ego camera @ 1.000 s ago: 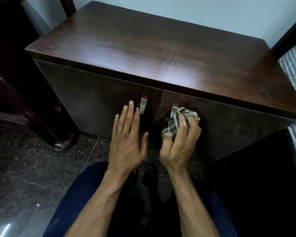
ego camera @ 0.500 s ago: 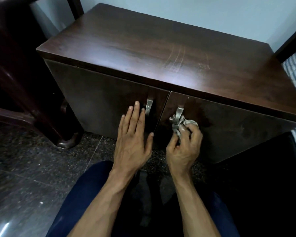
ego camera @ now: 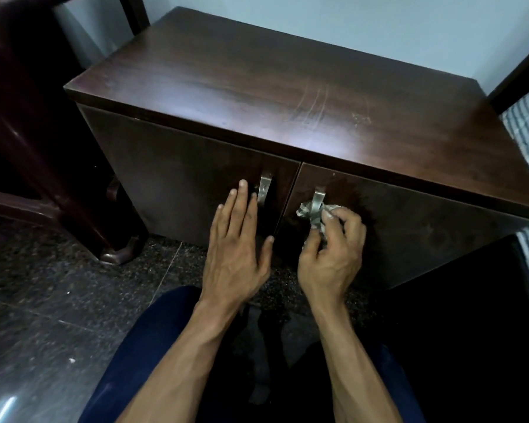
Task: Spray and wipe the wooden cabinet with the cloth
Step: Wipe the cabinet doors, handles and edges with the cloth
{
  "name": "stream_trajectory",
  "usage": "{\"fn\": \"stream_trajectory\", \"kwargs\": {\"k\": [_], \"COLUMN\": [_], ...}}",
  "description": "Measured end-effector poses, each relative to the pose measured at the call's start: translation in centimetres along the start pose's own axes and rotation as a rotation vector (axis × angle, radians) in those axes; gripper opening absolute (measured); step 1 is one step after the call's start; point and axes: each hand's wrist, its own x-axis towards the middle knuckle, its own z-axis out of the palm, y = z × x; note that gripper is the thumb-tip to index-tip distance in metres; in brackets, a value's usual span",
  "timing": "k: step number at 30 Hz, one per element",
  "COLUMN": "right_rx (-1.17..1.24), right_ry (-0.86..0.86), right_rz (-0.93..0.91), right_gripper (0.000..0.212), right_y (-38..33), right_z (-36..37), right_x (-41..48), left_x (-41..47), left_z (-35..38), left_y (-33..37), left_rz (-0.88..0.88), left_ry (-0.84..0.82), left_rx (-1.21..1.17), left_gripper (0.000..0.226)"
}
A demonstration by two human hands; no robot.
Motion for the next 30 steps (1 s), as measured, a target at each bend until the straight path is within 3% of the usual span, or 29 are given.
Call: {"fn": "stream_trajectory", "kwargs": {"k": [3,7,9,12,15,21,23,27,30], "right_rx": [0.038,-0.176,-0.25,-0.171,-0.026,0.304,0.36,0.234,0.088], "right_ry": [-0.042,-0.167,-0.146,-0.031,0.039,0.119,0.196,0.387,0.278], "right_rz": [0.06,-0.103,-0.109,-0.05,0.093,0.597,0.64,0.226,-0.048], "right_gripper": [0.031,0.036,0.035,0.029,0.026,0.025,0.026,0.022,0.021], "right_y": [-0.5,0.8,0.9,0.3,-1.2,-3.6,-4.1,-4.5,-4.1], "right_z": [-0.4,-1.7,-1.6,-0.8,-0.7,-1.4,-1.3,-2.1,-1.7], "right_x": [0.2,0.4,0.4,0.1,0.6,2.6,2.8,3.1,3.5], "left_x": [-0.1,-0.2,-0.2,-0.3,-0.1,0.0,0.1,0.4,0.6], "left_z": [0.1,0.4,0.4,0.3,0.2,0.0,-0.4,-1.2,-1.5], "left_y": [0.0,0.3,0.3,0.2,0.1,0.2,-0.4,-1.5,-2.2], "left_rz": [-0.002,-0.012,-0.013,-0.006,-0.001,-0.011,0.005,0.002,-0.016], "left_ry": [-0.005,0.0,-0.002,-0.007,0.0,-0.009,0.028,0.085,0.086], "left_rx": [0.009,0.0,-0.006,0.011,0.022,-0.005,0.02,0.078,0.091], "left_gripper": [0.071,0.072,0.073,0.073,0.071,0.069,0.063,0.058,0.059]}}
